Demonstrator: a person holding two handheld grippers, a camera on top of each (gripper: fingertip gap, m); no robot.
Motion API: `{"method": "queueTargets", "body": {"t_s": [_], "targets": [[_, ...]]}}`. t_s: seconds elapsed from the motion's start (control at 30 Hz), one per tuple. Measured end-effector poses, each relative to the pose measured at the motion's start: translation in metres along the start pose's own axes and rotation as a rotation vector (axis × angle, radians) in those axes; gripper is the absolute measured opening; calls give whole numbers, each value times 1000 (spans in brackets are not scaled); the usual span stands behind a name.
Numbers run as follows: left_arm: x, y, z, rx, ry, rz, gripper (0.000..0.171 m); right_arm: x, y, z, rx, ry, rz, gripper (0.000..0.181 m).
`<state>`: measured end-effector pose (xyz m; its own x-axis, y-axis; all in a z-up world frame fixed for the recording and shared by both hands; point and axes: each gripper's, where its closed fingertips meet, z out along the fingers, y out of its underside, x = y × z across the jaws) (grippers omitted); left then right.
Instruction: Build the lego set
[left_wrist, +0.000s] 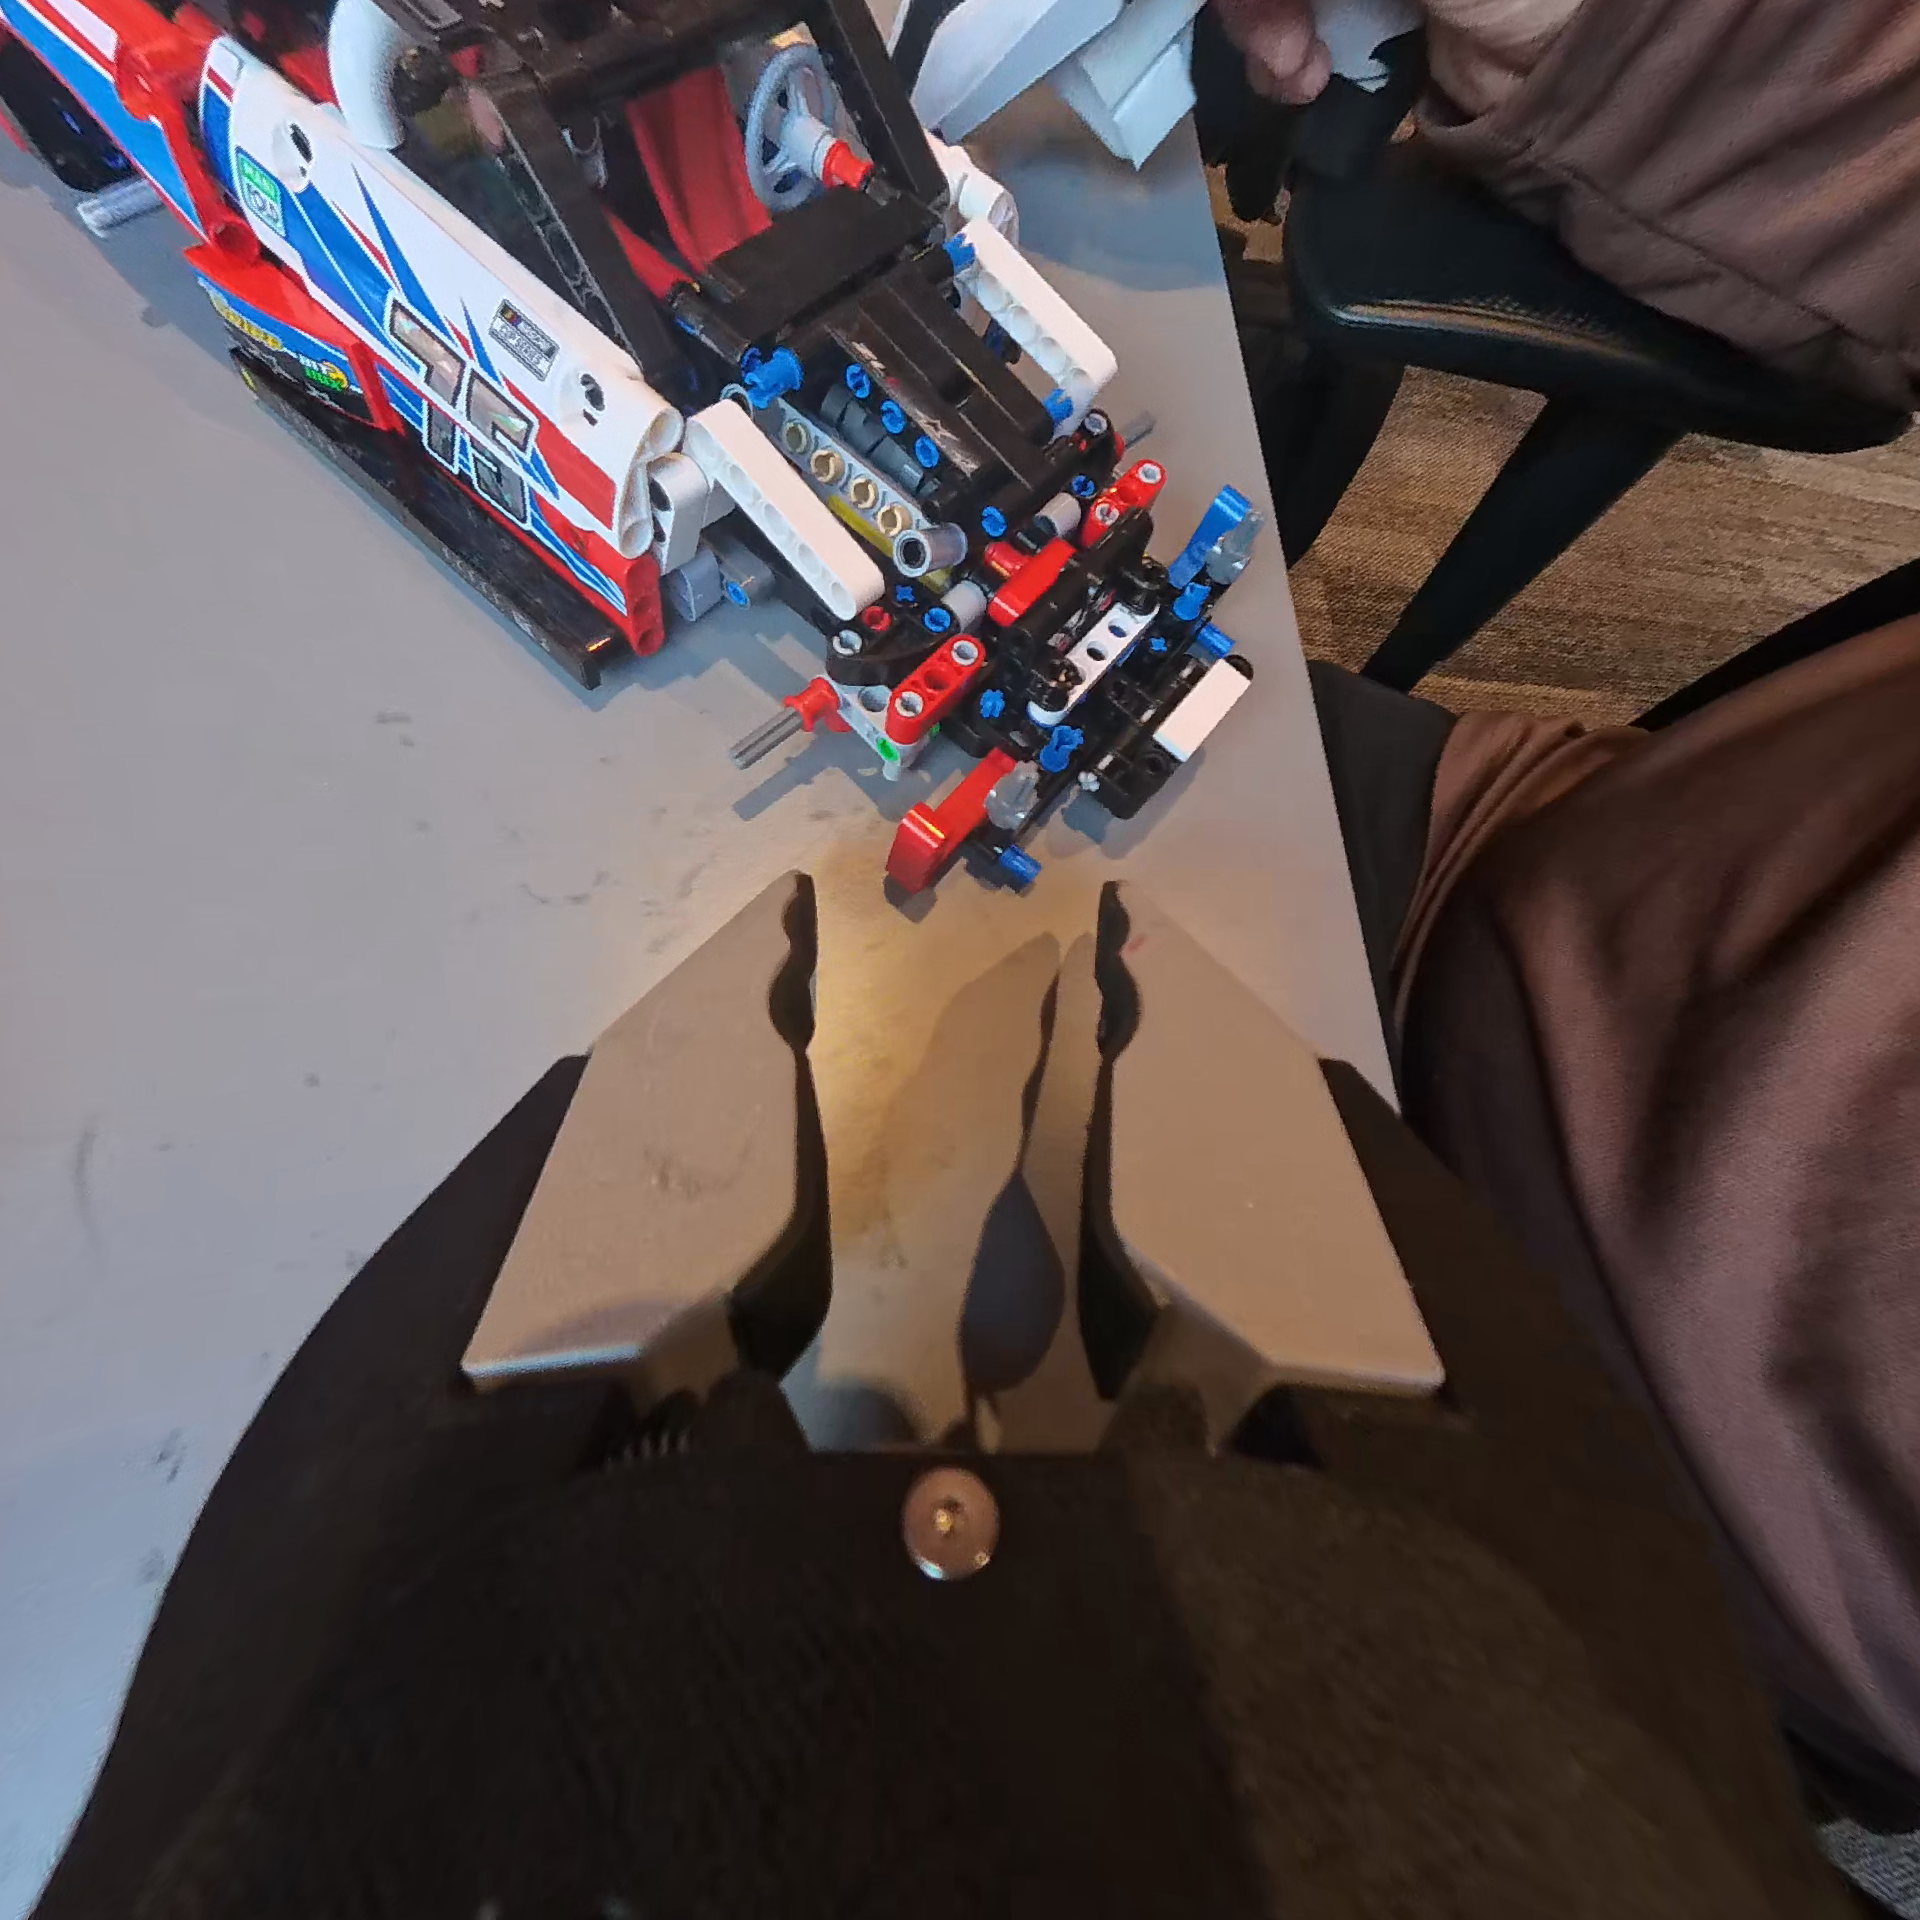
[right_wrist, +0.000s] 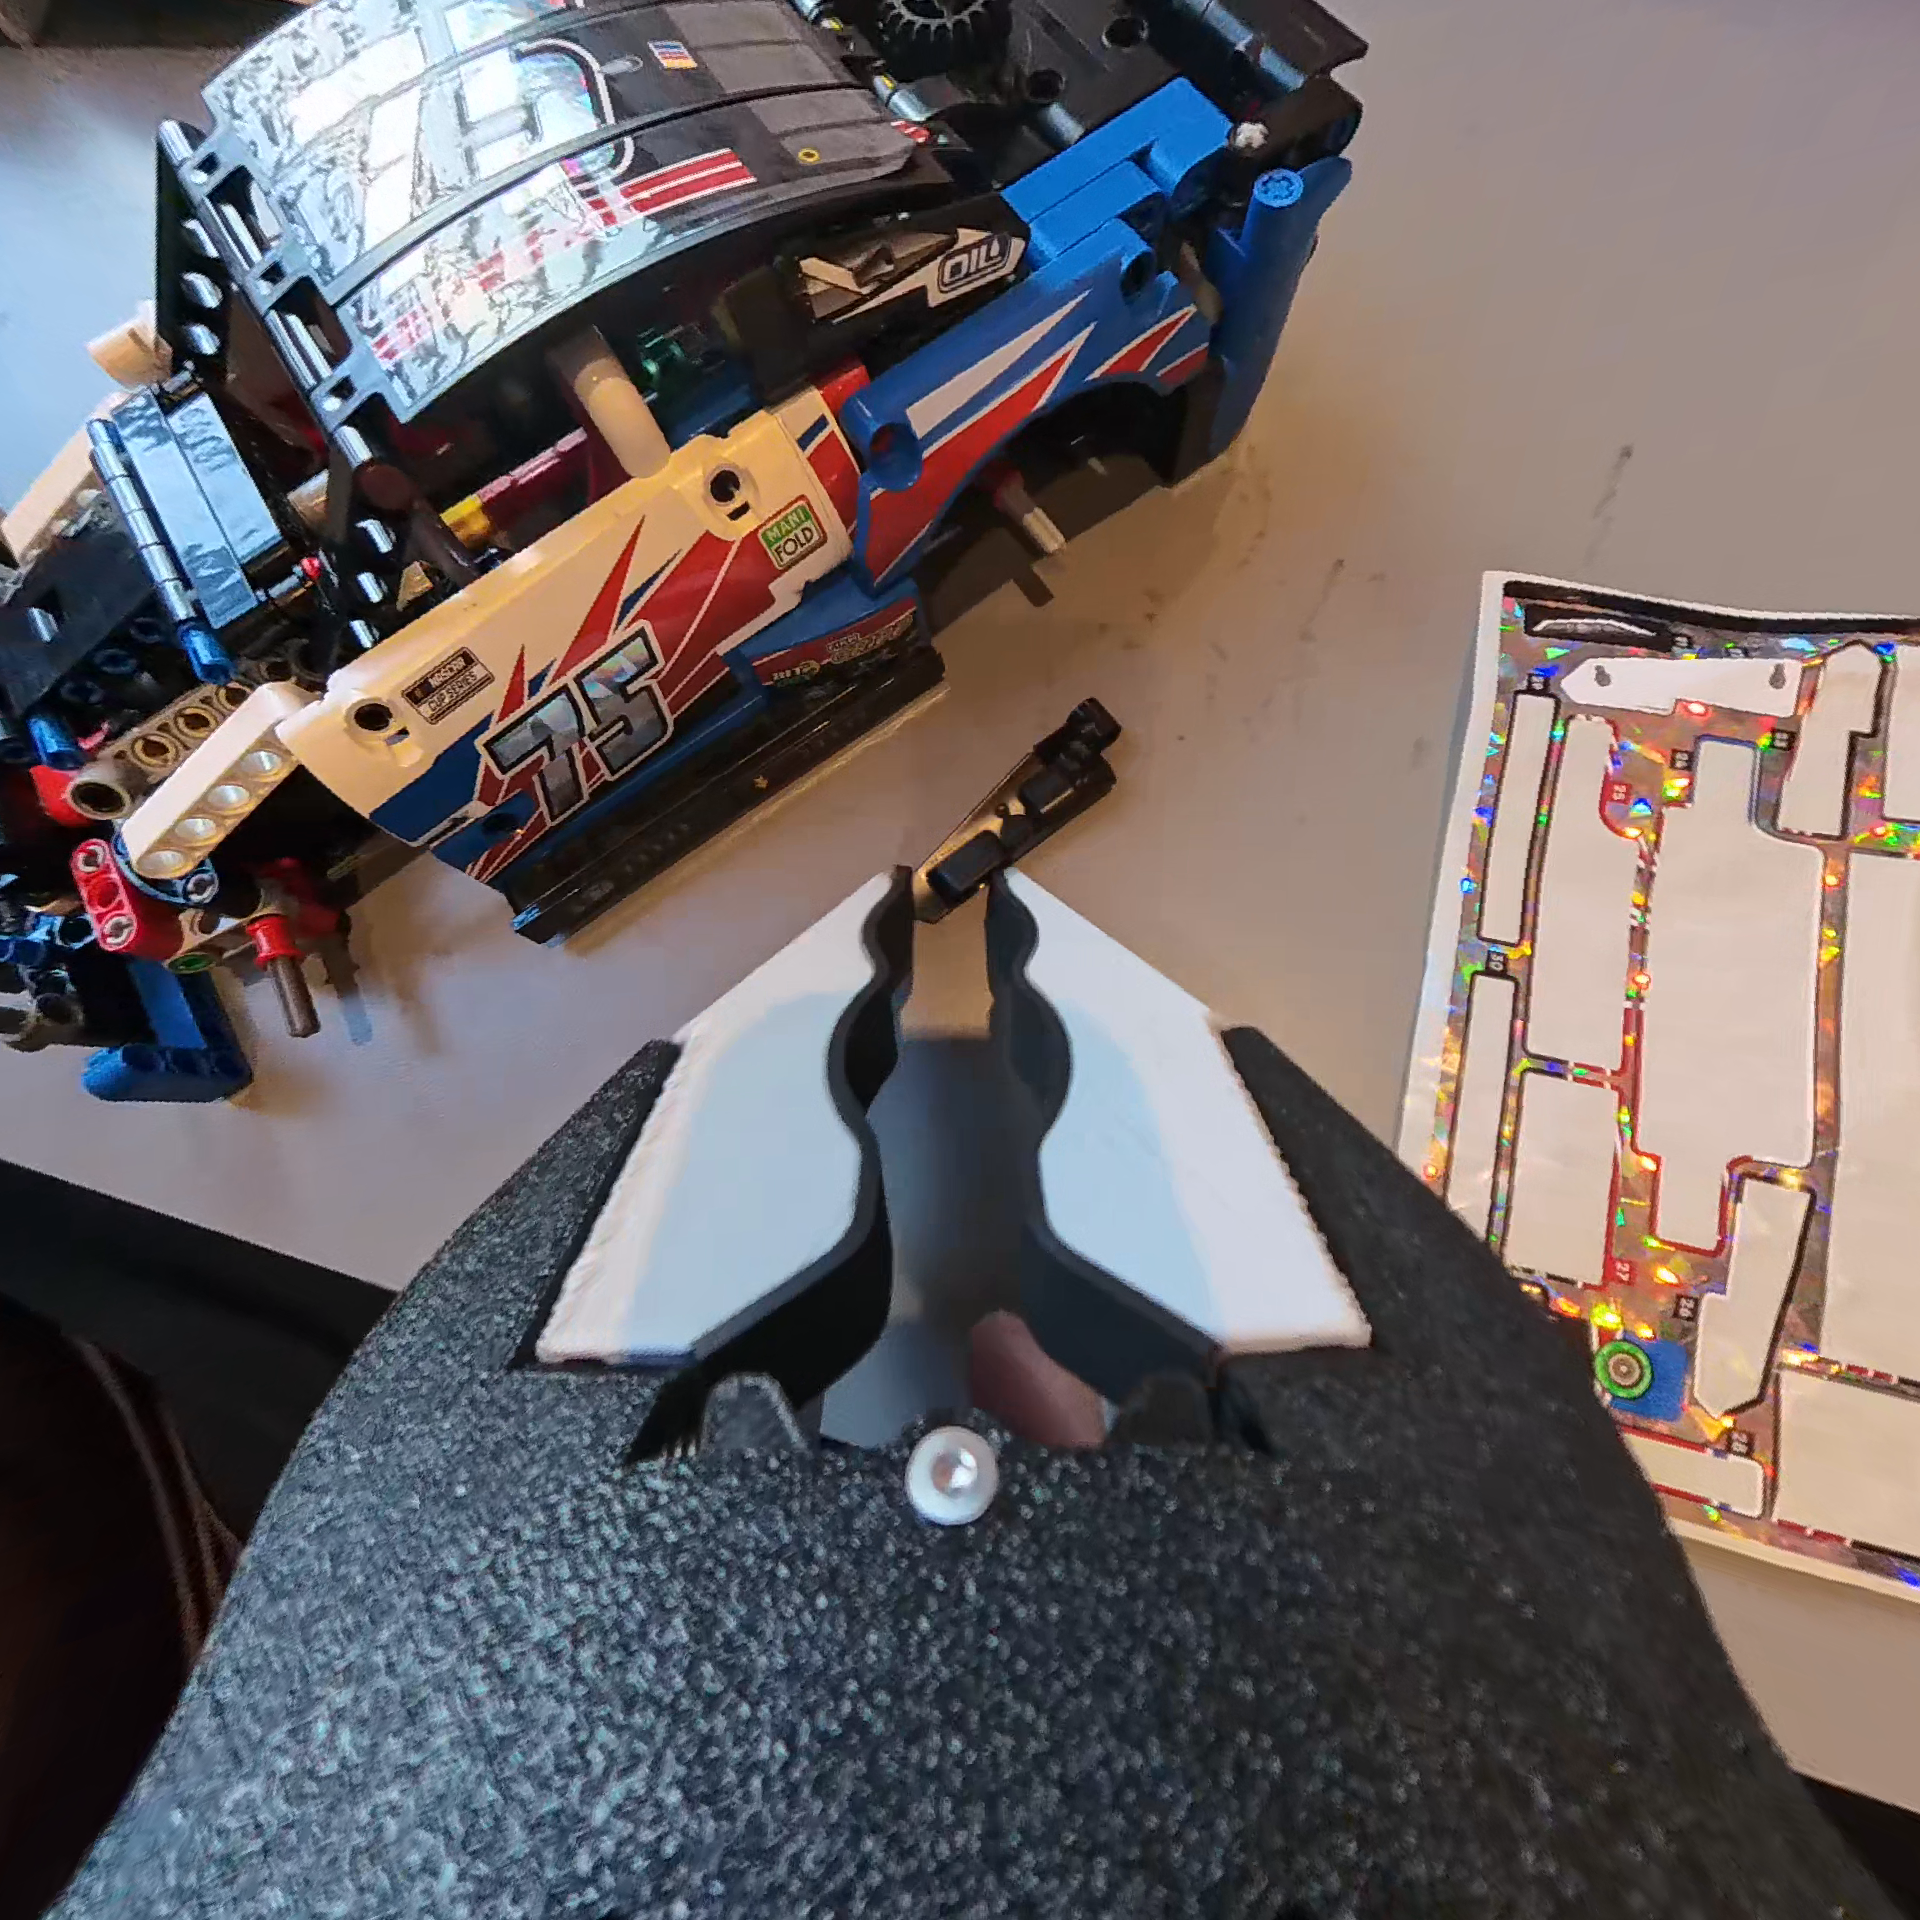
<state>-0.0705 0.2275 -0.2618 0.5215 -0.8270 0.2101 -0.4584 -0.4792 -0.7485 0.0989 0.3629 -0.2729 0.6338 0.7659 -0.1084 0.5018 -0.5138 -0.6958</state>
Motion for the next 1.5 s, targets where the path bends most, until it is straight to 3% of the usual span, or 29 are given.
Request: {"method": "queueTargets", "body": {"t_s": [0.23,0.33,0.5,0.8,1.0,1.2,1.5], "targets": [[-2,0,-1,4,2,-15,51,3,0,1,-6,45,-31,42],[-2,0,-1,4,-10,-6,51,4,-3,5,-7,73,-64,39],[-3,1,-1,-4,-35,19,51,2,-7,8,6,36,-68,17],[-17,3,-8,3,-85,-5,48,6,-16,8,69,75,-147,13],[-28,0,-13,36,-119,-38,46,4,-36,-4,189,95,-210,7],[-32,1,-13,31,-104,-67,46,7,-28,6,148,27,-145,7],[-36,-26,-25,177,-213,-103,44,11,-43,-31,271,74,-158,7]]}}
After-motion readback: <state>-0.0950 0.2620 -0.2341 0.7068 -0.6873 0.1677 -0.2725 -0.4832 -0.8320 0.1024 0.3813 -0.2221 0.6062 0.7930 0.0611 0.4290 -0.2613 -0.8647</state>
